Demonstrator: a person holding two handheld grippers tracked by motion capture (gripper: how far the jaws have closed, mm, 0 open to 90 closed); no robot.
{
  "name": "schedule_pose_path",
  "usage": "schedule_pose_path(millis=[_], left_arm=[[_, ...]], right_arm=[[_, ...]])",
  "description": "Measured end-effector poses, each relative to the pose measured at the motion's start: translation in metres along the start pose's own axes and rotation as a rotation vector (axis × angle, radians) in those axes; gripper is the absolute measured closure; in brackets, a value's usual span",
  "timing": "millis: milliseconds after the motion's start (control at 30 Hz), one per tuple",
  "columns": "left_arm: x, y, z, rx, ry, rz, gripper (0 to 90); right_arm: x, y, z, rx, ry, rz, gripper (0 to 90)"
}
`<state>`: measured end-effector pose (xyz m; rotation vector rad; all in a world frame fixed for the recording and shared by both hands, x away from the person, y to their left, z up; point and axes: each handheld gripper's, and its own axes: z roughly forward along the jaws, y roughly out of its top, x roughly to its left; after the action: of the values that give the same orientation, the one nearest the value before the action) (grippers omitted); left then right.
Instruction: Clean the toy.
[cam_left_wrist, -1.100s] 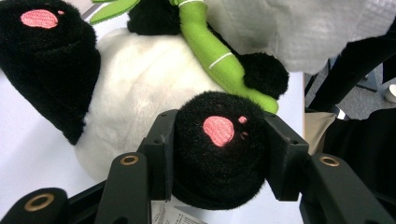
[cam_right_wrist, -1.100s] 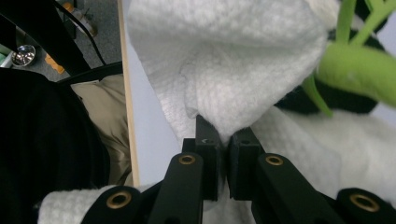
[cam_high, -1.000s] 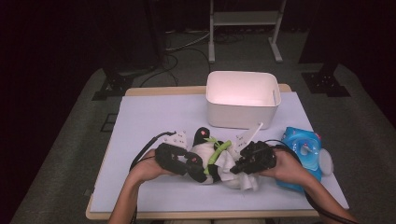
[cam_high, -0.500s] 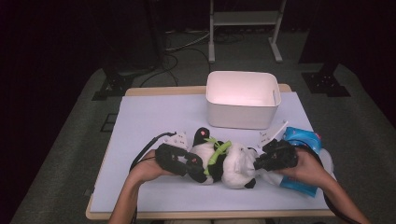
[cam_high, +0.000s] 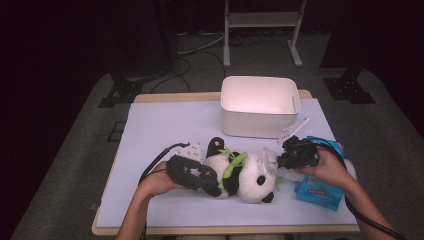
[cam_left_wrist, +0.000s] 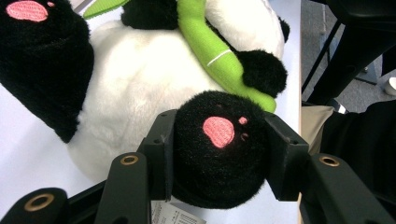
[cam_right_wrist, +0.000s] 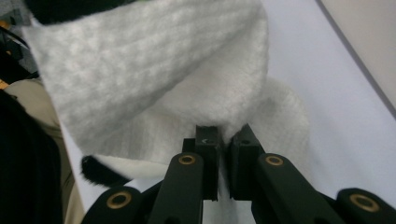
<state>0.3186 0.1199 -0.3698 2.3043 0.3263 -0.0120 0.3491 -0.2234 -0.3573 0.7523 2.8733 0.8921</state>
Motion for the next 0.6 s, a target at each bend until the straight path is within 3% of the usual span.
schedule_pose_path(millis=[600], left_arm=[[-0.003,-0.001,0.001,0.015,-0.012,0.012,51.2]], right_arm=[[-0.001,0.055,0.018,0.008,0.033,-0.065,84.0]])
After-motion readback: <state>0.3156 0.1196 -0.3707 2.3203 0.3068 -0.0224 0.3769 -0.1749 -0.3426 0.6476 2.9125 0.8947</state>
